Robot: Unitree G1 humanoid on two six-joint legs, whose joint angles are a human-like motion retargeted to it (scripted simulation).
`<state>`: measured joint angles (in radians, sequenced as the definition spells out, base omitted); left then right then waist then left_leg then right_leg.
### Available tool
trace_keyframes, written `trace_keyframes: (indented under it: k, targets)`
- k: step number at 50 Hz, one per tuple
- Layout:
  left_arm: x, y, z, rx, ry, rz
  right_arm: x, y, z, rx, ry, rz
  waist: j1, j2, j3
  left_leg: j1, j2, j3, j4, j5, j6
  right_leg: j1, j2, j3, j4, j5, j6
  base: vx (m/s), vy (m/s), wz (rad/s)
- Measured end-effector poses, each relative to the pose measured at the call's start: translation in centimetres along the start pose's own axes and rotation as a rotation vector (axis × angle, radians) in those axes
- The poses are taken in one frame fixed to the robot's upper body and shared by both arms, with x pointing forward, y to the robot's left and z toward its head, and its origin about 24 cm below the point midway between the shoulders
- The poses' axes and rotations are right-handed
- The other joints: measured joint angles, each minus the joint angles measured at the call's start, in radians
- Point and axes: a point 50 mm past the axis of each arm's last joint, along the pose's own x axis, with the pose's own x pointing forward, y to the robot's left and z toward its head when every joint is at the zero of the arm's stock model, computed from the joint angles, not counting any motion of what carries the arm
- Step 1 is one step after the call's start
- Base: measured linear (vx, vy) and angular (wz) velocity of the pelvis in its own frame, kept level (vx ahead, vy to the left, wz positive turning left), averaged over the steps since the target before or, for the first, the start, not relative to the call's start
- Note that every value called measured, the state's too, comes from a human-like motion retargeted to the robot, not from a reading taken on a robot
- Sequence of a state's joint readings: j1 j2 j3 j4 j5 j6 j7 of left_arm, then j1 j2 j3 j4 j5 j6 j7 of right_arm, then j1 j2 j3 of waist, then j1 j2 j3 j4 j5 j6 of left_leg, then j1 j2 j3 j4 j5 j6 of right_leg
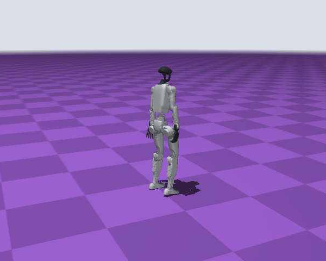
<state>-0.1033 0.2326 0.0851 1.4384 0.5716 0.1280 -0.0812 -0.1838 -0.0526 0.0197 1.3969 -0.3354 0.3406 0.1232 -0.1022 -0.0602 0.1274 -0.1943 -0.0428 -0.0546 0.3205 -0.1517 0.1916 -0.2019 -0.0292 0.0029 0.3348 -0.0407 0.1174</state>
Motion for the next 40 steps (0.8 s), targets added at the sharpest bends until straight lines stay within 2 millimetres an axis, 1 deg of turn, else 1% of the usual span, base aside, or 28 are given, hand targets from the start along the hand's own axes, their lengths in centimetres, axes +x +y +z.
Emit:
trace_keyframes:
  k: [2,3,5,7,9,10,12,15,16,18,20,22,24,26,27,29,33,35,36,38,40]
  targets:
    - [-0.1,1.8,0.0,0.0,-0.015,0.077,0.3,0.6,-1.6,0.055,0.049,0.038,0.005,-0.009,-0.003,0.023,0.019,0.088,-0.028,0.004,0.013,-0.018,-0.02,-0.13,0.018,-0.015,-0.009,-0.13,0.16,-2.54]
    - [-0.2,2.6,-0.2,-0.012,-0.011,0.118,0.4,0.9,-2.2,0.076,0.069,0.066,0.013,-0.016,-0.005,0.034,0.029,0.139,-0.039,0.004,0.019,-0.02,-0.022,-0.189,0.029,-0.039,-0.025,-0.13,0.11,-2.6]
    - [-0.4,3.6,-0.8,-0.066,0.027,0.192,0.5,1.6,-3.8,0.114,0.117,0.126,0.03,-0.024,-0.012,0.056,0.042,0.221,-0.055,0.001,0.032,-0.004,-0.027,-0.326,0.047,-0.082,-0.045,-0.11,0.1,-2.51]
    - [-0.5,3.6,-1.7,-0.163,0.093,0.237,0.6,2.1,-5.3,0.156,0.159,0.178,0.032,-0.025,-0.023,0.077,0.051,0.282,-0.067,-0.005,0.042,0.033,-0.017,-0.454,0.052,-0.109,-0.069,-0.08,0.12,-2.2]
    - [-0.4,2.8,-2.3,-0.247,0.137,0.229,0.6,2.5,-6.3,0.202,0.182,0.203,0.023,-0.027,-0.034,0.105,0.052,0.341,-0.084,-0.011,0.051,0.085,-0.003,-0.57,0.033,-0.119,-0.077,-0.07,0.11,-2.07]
    - [-0.4,2.2,-2.4,-0.278,0.144,0.211,0.6,2.6,-6.6,0.226,0.189,0.207,0.016,-0.028,-0.038,0.12,0.05,0.372,-0.093,-0.015,0.055,0.115,0.005,-0.623,0.019,-0.123,-0.077,-0.09,0.11,-2.22]
    - [-0.2,0.9,-1.9,-0.281,0.11,0.152,0.6,2.8,-6.9,0.27,0.202,0.205,0.018,-0.035,-0.047,0.157,0.04,0.446,-0.115,-0.025,0.058,0.175,0.026,-0.673,-0.024,-0.117,-0.086,-0.08,0.12,-2.56]
    - [0.1,-0.8,-0.9,-0.197,0.028,0.051,0.4,2.6,-6.8,0.298,0.218,0.215,0.048,-0.045,-0.052,0.212,0.008,0.526,-0.146,-0.035,0.055,0.247,0.056,-0.615,-0.07,-0.065,-0.118,-0.1,0.07,-2.82]
    - [0.1,-1.2,-0.6,-0.158,0.009,0.025,0.4,2.5,-6.7,0.285,0.227,0.224,0.049,-0.047,-0.058,0.226,-0.002,0.548,-0.156,-0.036,0.053,0.261,0.059,-0.594,-0.089,-0.083,-0.114,-0.15,0.0,-2.49]
    - [0.1,-2.0,-0.1,-0.084,-0.02,-0.02,0.3,2.2,-6.3,0.24,0.234,0.229,0.049,-0.057,-0.063,0.256,-0.027,0.597,-0.169,-0.041,0.051,0.277,0.054,-0.533,-0.141,-0.1,-0.122,-0.13,-0.02,-2.19]
    - [0.1,-2.3,0.3,-0.022,-0.035,-0.046,0.2,1.9,-5.5,0.17,0.215,0.217,0.057,-0.064,-0.061,0.277,-0.041,0.639,-0.163,-0.046,0.05,0.287,0.051,-0.446,-0.179,-0.108,-0.136,-0.13,-0.06,-1.99]
    - [0.1,-2.5,0.7,0.025,-0.041,-0.051,0.3,1.6,-4.4,0.093,0.172,0.2,0.043,-0.077,-0.056,0.285,-0.042,0.641,-0.116,-0.048,0.061,0.29,0.03,-0.394,-0.202,-0.099,-0.144,-0.13,-0.09,-1.37]
    - [0.0,-2.6,1.2,0.047,-0.047,-0.044,0.3,1.4,-3.1,0.011,0.116,0.182,0.032,-0.089,-0.045,0.266,-0.025,0.582,-0.015,-0.047,0.07,0.3,0.016,-0.341,-0.216,-0.098,-0.151,-0.16,-0.2,-1.29]
    - [0.0,-2.9,1.6,0.053,-0.059,-0.041,0.3,1.3,-2.1,-0.06,0.067,0.165,0.033,-0.093,-0.039,0.224,-0.01,0.464,0.106,-0.031,0.07,0.304,0.018,-0.282,-0.226,-0.091,-0.163,-0.12,-0.13,-1.5]
    - [0.0,-3.1,1.8,0.054,-0.068,-0.043,0.3,1.2,-1.8,-0.085,0.047,0.154,0.034,-0.092,-0.041,0.199,-0.015,0.398,0.152,-0.014,0.07,0.298,0.018,-0.252,-0.23,-0.085,-0.166,-0.14,0.01,-1.46]
    - [-0.1,-3.9,2.4,0.056,-0.09,-0.056,0.3,1.1,-1.4,-0.1,0.024,0.125,0.033,-0.087,-0.051,0.163,-0.053,0.264,0.188,0.042,0.064,0.275,0.007,-0.2,-0.232,-0.066,-0.16,-0.18,0.14,-1.3]
    - [-0.3,-5.5,2.9,0.06,-0.109,-0.097,0.4,1.4,-1.8,-0.043,0.035,0.09,0.05,-0.074,-0.05,0.164,-0.102,0.059,0.193,0.118,0.005,0.243,0.011,-0.071,-0.227,-0.029,-0.148,-0.15,0.12,-1.59]
    - [-0.3,-5.8,3.1,0.07,-0.12,-0.098,0.5,1.8,-2.2,0.001,0.049,0.103,0.049,-0.068,-0.05,0.174,-0.128,-0.025,0.177,0.126,-0.017,0.221,0.019,-0.014,-0.222,-0.012,-0.139,-0.17,0.09,-1.44]
    - [-0.3,-5.7,3.1,0.081,-0.123,-0.091,0.5,2.0,-2.5,0.019,0.053,0.118,0.046,-0.066,-0.047,0.185,-0.133,-0.043,0.159,0.115,-0.021,0.21,0.024,0.01,-0.219,-0.003,-0.134,-0.2,0.09,-1.27]
    - [-0.3,-5.5,3.1,0.107,-0.124,-0.081,0.6,2.3,-3.0,0.048,0.066,0.148,0.039,-0.06,-0.042,0.211,-0.138,-0.04,0.113,0.083,-0.011,0.19,0.038,0.055,-0.215,0.013,-0.125,-0.22,0.09,-1.14]
    - [-0.2,-5.3,2.9,0.128,-0.118,-0.076,0.6,2.3,-3.8,0.057,0.095,0.16,0.024,-0.054,-0.037,0.244,-0.128,0.021,0.045,0.039,0.038,0.165,0.054,0.091,-0.21,0.031,-0.118,-0.29,0.11,-0.95]
